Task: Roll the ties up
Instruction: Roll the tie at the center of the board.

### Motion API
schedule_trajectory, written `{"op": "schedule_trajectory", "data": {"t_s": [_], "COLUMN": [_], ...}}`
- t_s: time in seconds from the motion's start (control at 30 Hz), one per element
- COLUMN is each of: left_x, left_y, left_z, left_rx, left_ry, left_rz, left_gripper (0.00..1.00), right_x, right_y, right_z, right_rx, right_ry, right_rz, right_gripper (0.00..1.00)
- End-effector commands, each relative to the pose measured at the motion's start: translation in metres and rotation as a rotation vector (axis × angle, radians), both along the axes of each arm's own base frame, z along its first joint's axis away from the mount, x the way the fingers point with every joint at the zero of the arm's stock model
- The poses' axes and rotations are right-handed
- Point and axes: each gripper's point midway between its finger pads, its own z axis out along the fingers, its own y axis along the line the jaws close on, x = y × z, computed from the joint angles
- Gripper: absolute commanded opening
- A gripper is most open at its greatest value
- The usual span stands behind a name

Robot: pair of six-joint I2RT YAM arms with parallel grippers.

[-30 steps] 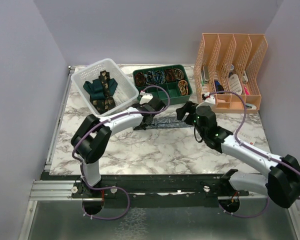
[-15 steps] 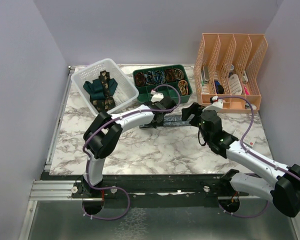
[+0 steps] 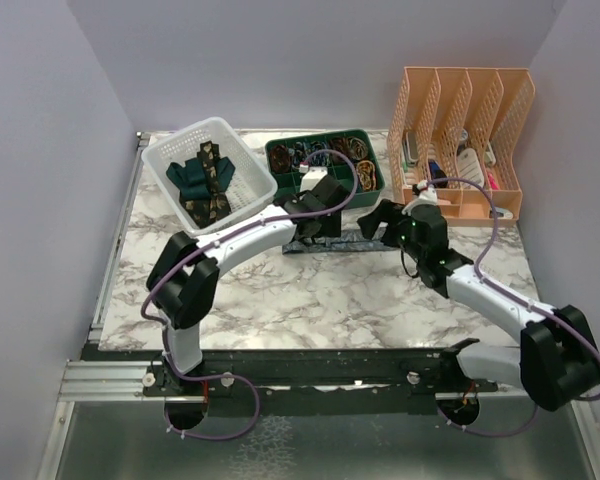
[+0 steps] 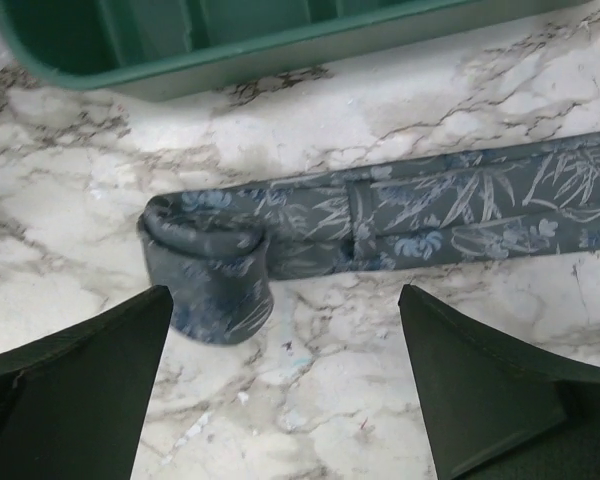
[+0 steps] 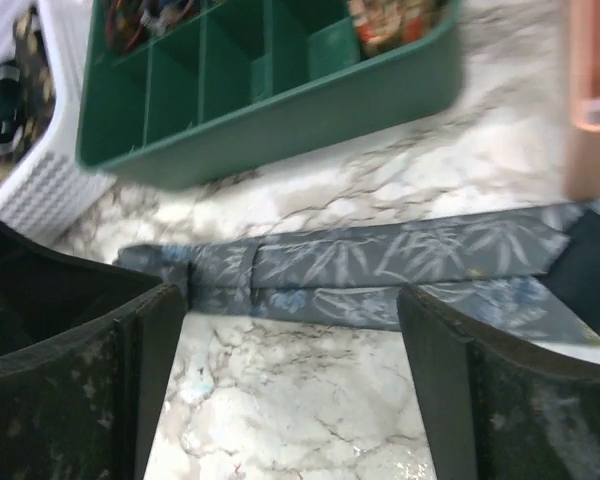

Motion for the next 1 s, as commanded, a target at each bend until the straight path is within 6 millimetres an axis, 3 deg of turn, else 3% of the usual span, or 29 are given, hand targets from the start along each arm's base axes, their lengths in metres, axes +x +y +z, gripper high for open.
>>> {"op": "schedule_trajectory", "data": {"t_s": [0.0,0.13,0.23,0.27,0.33,0.43,0.6,0.73,0.97], "left_x": [-0.003,-0.01,-0.018,-0.022,-0.029,-0.039,-0.048,-0.048,-0.051], "left_y": [0.034,0.088,0.128,0.138,0.153,0.169,0.187,0.195,0.204], "left_z": [0.026,0.033,0.031,0.033,0.029,0.019,0.007,0.007,0.005], "left_rx": [-0.081,-0.126,-0.156,-0.169,-0.181,-0.189,-0.2,-0.213,-0.212], "left_ry": [-0.044,-0.068,-0.074,-0.084,-0.081,-0.059,-0.036,-0.034,-0.03], "left_rz": [0.076,0.172,0.224,0.23,0.234,0.251,0.274,0.274,0.259], "left_gripper": [0.96,0.97,0.98,0.98,0.99,0.99,0.99,0.99,0.99], "right_x": [0.0,-0.004,-0.009,-0.01,-0.009,-0.002,-0.008,-0.016,-0.005], "right_y": [0.058,0.099,0.135,0.147,0.162,0.169,0.172,0.182,0.191], "right_z": [0.009,0.006,-0.01,-0.013,-0.018,-0.019,-0.009,-0.039,-0.06], "right_rx": [0.004,0.117,0.129,0.1,0.032,-0.142,-0.393,-0.525,-0.592], "right_ry": [0.014,0.072,0.149,0.157,0.156,0.006,-0.476,-0.534,-0.529], "right_rz": [0.366,0.551,0.637,0.657,0.694,0.798,1.039,1.31,1.422], "right_gripper": [0.85,0.75,0.74,0.77,0.96,1.0,1.0,1.0,1.0]}}
